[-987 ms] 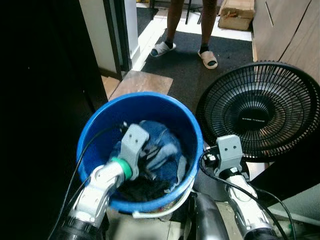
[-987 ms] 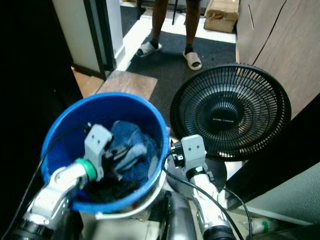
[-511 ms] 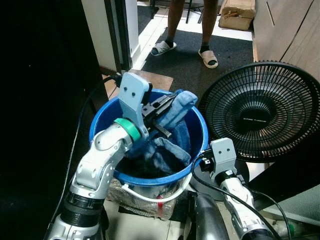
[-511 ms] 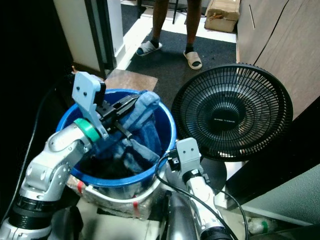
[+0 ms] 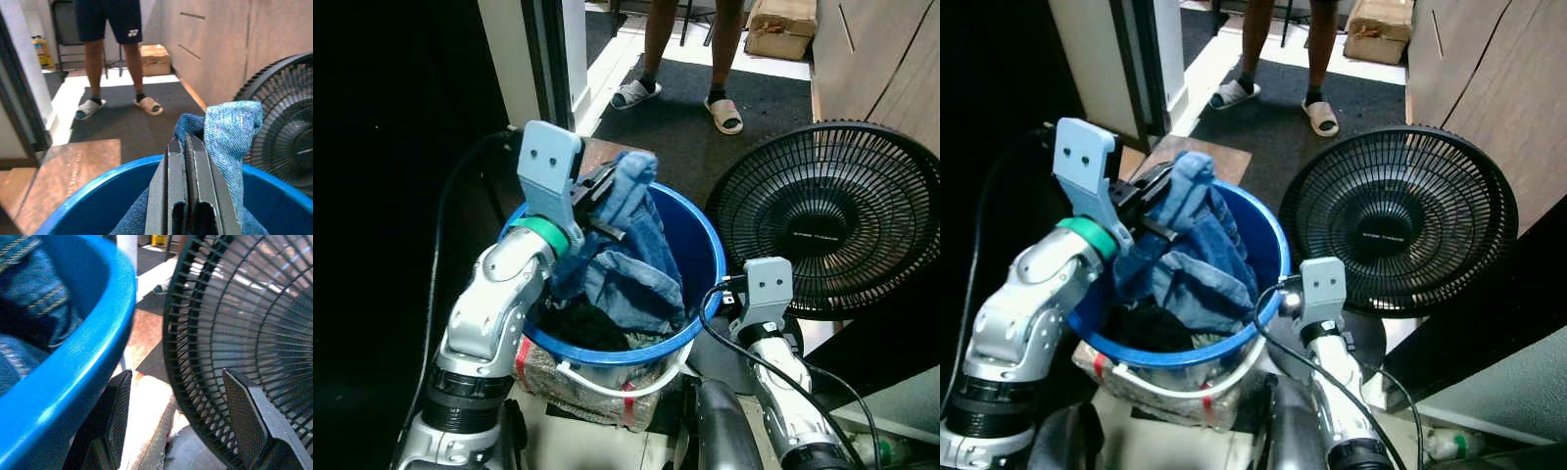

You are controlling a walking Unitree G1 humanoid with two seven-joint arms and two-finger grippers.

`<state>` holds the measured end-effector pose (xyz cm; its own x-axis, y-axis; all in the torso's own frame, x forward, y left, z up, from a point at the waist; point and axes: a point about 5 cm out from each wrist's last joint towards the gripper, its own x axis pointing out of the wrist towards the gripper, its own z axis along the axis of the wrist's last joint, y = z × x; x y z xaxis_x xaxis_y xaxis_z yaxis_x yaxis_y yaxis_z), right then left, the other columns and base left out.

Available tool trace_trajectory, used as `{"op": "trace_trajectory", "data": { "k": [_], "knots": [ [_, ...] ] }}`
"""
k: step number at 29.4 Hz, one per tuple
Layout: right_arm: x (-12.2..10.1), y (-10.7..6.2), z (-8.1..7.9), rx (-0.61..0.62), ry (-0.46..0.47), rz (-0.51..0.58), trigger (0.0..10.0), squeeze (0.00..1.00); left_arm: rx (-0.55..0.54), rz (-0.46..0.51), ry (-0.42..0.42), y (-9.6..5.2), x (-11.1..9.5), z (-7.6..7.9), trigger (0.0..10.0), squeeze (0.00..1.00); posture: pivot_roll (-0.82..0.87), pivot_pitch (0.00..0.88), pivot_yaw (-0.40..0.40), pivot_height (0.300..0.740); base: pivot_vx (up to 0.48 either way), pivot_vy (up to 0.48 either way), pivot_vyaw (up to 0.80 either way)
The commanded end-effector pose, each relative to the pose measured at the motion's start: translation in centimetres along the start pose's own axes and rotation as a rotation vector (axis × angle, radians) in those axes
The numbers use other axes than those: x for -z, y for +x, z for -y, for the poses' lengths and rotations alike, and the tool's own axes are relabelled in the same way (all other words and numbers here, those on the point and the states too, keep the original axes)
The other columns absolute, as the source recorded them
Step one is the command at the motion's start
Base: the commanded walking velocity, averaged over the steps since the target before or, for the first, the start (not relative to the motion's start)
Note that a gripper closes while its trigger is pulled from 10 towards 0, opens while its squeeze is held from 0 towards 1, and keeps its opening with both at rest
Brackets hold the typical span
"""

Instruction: Clothes washing

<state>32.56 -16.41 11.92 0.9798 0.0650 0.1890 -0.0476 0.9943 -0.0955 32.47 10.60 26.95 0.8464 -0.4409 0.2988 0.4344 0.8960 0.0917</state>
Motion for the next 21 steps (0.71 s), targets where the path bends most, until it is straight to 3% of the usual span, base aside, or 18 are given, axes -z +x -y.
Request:
{"op": "trace_trajectory", "data": {
  "k": [1, 3, 21],
  "knots": [
    [0.5, -0.2, 0.6, 0.034, 0.008, -0.029, 10.0, 0.00, -0.039, -0.023, 0.000, -0.4, 0.5, -0.7, 10.0, 0.00, 0.06, 0.111, 0.032, 0.512, 0.000, 0.000, 0.00],
    [0.5, -0.1, 0.7, 0.039, 0.006, -0.031, 10.0, 0.00, -0.064, -0.032, 0.002, -0.5, 0.7, -1.3, 10.0, 0.00, 0.06, 0.106, 0.030, 0.522, 0.000, 0.000, 0.00],
    [0.2, -0.2, 0.5, 0.024, 0.010, -0.021, 10.0, 0.00, -0.110, -0.057, 0.011, -0.7, 1.1, -1.9, 10.0, 0.00, 0.06, 0.091, 0.027, 0.562, 0.000, 0.000, 0.00]
  ]
}}
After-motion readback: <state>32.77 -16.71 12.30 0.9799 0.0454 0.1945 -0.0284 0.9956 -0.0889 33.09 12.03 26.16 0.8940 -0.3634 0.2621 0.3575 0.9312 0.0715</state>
